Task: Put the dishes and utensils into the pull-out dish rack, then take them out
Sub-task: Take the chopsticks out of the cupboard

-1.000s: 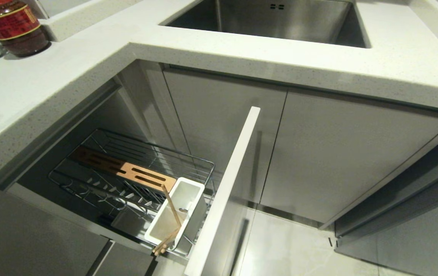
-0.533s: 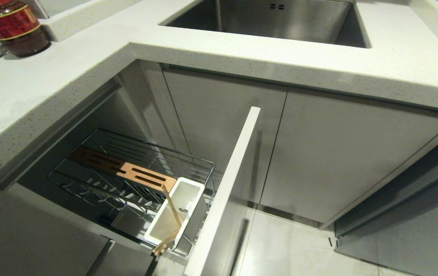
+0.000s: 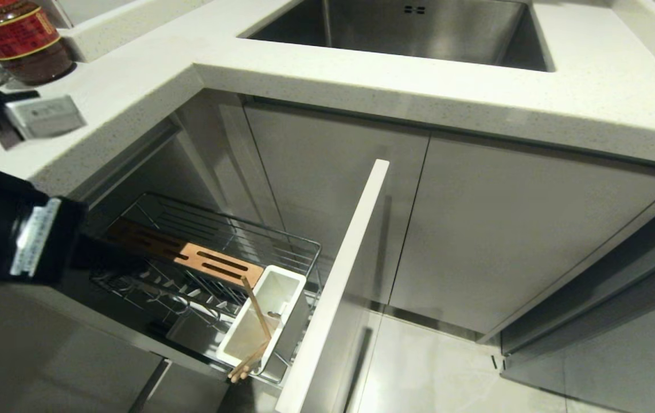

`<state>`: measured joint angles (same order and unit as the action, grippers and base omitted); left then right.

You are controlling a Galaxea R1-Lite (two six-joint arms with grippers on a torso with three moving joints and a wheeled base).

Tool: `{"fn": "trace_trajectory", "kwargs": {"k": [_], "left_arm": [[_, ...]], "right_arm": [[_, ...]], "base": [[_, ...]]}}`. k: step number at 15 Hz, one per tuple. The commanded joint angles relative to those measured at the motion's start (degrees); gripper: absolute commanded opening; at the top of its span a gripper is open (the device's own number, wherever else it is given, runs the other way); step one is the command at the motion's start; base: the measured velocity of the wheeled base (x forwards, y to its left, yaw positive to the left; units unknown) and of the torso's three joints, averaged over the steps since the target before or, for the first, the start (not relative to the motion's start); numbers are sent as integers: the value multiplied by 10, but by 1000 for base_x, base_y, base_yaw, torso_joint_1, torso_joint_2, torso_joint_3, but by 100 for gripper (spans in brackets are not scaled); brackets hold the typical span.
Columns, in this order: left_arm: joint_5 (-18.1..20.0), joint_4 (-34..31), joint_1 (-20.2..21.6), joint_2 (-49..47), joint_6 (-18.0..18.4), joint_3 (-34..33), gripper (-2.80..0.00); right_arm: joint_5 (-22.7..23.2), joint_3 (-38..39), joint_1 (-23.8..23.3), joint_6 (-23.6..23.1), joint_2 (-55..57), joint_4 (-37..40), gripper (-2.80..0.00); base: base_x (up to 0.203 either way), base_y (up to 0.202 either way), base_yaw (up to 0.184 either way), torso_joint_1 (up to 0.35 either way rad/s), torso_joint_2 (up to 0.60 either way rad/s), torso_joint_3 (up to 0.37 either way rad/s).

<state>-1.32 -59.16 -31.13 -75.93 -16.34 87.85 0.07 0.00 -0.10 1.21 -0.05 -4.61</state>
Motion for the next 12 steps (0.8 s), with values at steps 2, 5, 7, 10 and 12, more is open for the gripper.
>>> {"fn": "trace_trajectory", "kwargs": {"k": [2,5,7,10,12], "left_arm": [[-11,-32,-4,-82,-3,-2,-280],[-21,-31,-4,-126,-18,-2,-280],[-25,-31,-4,-152,-24,-7,0],[-34,-5,-4,-187,-31,-22,0],[-47,31,-1,-211,-39,-34,0]], "right_arm": [[0,15,0,0,0,0,-280],[0,15,0,0,0,0,-280],[0,15,0,0,0,0,-280],[0,15,0,0,0,0,-280],[0,15,0,0,0,0,-280]], "base": [[0,0,0,0,0,0],[0,0,0,0,0,0],[0,0,0,0,0,0],[0,0,0,0,0,0],[0,0,0,0,0,0]]}}
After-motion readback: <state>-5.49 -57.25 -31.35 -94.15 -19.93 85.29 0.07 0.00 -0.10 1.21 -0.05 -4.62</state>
